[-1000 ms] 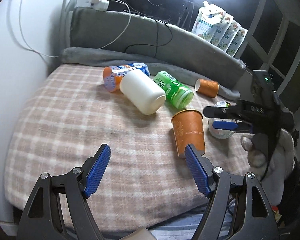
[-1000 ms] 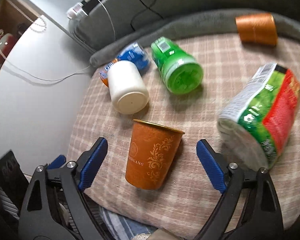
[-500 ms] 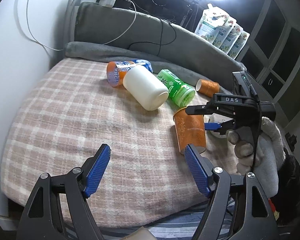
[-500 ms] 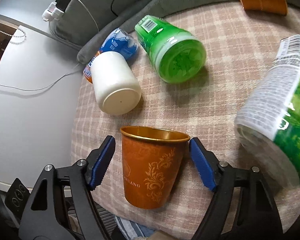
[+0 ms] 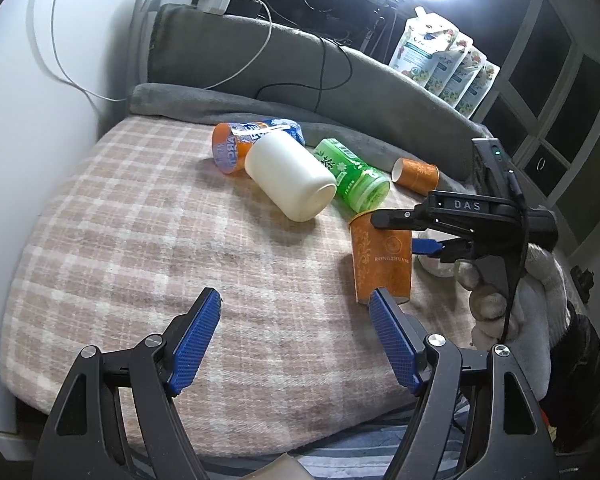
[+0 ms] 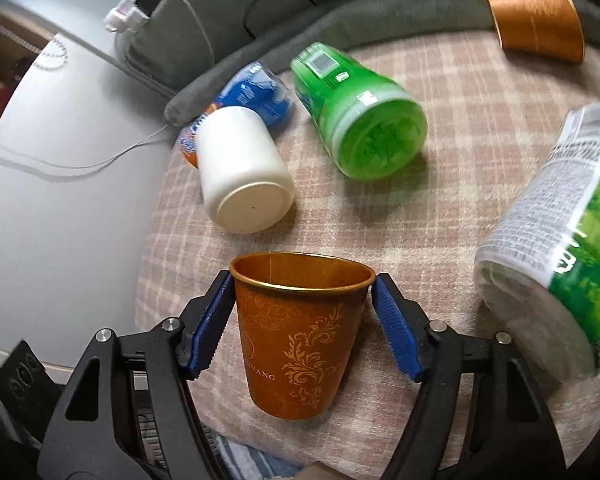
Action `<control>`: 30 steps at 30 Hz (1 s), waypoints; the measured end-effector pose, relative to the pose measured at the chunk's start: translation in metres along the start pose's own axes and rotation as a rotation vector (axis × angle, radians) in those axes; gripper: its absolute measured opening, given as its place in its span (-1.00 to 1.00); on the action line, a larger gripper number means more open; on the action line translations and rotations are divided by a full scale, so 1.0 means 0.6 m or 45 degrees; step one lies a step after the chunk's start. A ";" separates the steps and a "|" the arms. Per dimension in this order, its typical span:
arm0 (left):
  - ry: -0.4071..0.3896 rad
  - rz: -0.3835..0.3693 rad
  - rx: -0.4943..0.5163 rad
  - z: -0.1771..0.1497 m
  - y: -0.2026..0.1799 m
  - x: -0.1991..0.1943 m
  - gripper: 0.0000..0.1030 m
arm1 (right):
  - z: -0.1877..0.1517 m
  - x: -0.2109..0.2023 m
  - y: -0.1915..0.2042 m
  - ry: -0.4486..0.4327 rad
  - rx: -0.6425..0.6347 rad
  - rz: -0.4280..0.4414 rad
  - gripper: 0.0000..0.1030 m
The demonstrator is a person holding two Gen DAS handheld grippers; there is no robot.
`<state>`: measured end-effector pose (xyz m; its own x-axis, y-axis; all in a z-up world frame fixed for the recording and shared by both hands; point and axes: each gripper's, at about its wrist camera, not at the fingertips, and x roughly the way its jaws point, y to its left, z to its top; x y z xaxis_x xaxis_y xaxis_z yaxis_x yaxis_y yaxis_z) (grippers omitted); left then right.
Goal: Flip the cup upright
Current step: 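Close the right gripper around the upright orange cup while the left gripper withdraws, then slide the upright cup along the table with the right gripper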
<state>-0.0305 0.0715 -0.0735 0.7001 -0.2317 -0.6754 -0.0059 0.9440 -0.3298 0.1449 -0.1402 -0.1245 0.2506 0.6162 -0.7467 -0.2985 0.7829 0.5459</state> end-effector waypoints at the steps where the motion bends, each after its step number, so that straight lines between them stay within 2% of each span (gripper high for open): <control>1: 0.002 -0.001 0.001 0.000 -0.001 0.001 0.49 | -0.003 -0.004 0.004 -0.019 -0.026 -0.012 0.42; 13: 0.025 0.012 0.027 0.002 -0.018 0.011 0.49 | -0.044 -0.040 0.067 -0.295 -0.410 -0.263 0.42; 24: 0.029 0.017 0.068 0.001 -0.039 0.016 0.49 | -0.065 -0.044 0.070 -0.393 -0.499 -0.346 0.42; 30: 0.026 0.020 0.086 0.000 -0.048 0.015 0.49 | -0.072 -0.050 0.065 -0.408 -0.496 -0.339 0.42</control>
<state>-0.0240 0.0423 -0.0701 0.6858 -0.2206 -0.6935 0.0319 0.9612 -0.2742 0.0860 -0.1319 -0.0973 0.6126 0.4448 -0.6534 -0.4891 0.8627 0.1287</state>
